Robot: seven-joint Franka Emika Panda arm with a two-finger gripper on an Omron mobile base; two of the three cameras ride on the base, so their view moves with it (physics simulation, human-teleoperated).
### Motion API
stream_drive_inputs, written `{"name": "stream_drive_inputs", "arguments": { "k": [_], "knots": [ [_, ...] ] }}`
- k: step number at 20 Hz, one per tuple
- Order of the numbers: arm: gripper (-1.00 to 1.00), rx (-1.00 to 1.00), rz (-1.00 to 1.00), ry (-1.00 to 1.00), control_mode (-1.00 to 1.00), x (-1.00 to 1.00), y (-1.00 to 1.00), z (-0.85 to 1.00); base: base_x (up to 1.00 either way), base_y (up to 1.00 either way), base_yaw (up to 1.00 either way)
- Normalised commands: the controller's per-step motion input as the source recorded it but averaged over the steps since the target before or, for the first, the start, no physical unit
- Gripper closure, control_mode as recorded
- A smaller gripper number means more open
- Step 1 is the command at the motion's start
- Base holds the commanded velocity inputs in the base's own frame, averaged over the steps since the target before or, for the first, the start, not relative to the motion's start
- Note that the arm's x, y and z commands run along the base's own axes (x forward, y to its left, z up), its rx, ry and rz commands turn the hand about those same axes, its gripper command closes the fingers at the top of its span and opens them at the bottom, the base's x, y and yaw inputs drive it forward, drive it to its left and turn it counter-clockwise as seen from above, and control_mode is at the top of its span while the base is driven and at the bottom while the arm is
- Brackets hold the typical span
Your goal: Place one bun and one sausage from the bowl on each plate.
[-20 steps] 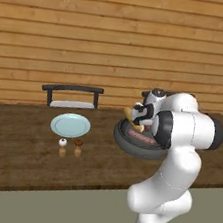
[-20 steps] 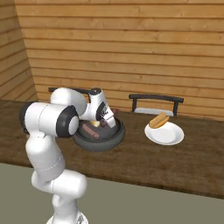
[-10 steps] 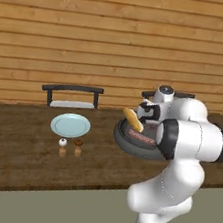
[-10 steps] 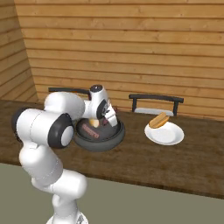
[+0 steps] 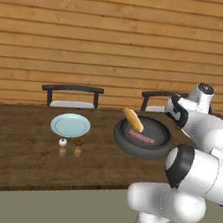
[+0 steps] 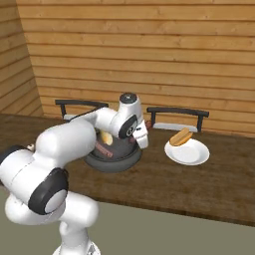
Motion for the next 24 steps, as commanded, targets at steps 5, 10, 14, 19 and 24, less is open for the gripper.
{"name": "stream_drive_inputs", "arguments": {
  "k": [5, 10, 14, 19, 24],
  "knots": [
    [1.00, 0.07, -0.16, 0.01, -1.00, 0.04, -1.00, 0.04, 0.00, 0.00, 0.00],
    [1.00, 0.05, -0.05, -0.04, -1.00, 0.10, -0.95, -0.35, 0.00, 0.00, 0.00],
    [1.00, 0.04, 0.00, -0.06, -1.00, 0.06, -0.79, -0.46, 0.00, 0.00, 0.00],
    [1.00, 0.03, 0.00, -0.01, -1.00, 0.40, -0.49, -0.17, 0.00, 0.00, 0.00],
    [1.00, 0.02, 0.00, 0.00, -1.00, 0.36, -0.24, -0.14, 0.00, 0.00, 0.00]
  ]
}}
